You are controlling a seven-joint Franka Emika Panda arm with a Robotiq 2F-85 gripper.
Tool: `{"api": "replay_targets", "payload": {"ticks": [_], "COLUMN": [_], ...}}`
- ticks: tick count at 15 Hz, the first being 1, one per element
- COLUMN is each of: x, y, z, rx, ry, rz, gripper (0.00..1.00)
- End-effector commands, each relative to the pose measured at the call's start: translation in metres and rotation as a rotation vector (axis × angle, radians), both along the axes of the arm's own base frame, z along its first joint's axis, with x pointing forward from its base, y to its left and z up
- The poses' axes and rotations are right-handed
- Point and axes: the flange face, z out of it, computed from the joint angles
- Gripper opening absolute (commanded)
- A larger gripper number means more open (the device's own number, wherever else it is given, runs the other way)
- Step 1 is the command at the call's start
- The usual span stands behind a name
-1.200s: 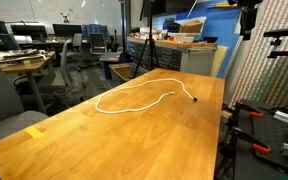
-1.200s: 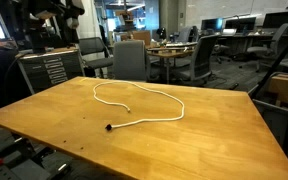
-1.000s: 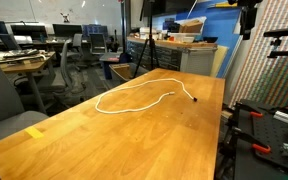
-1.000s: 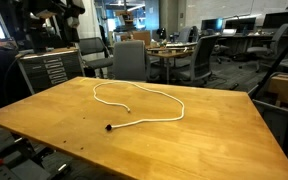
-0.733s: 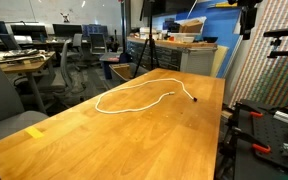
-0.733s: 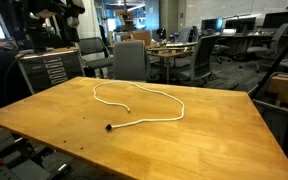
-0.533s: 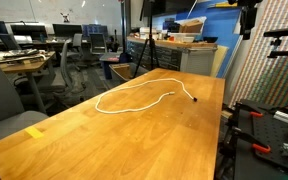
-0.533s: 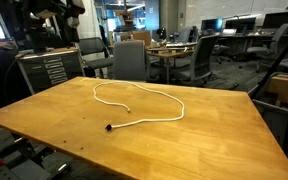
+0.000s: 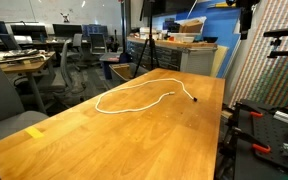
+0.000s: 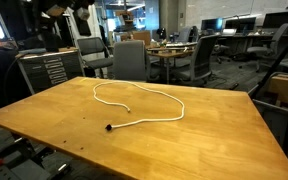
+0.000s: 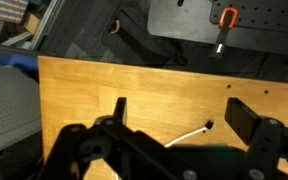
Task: Make a knot with the cord
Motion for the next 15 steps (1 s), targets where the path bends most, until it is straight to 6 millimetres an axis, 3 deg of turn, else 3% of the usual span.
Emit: {"api": "replay_targets", "payload": {"ticks": [1, 3, 4, 6, 11, 15], "x": [0.032, 0.046, 0.023, 0.034, 0.023, -0.003], "y": [-0.008, -0.002, -0.003, -0.001, -0.025, -0.040], "z": [-0.009, -0.029, -0.021, -0.034, -0.030, -0.002], "rx": [-0.100, 0.035, -0.025, 0.015, 0.177, 0.258], "ry": [-0.085, -0.018, -0.036, -0.005, -0.055, -0.183], "rz": [-0.139, -0.166, -0.134, -0.149, -0.407, -0.522], "gripper": [1.00, 1.00, 1.00, 1.00, 1.00, 1.00]}}
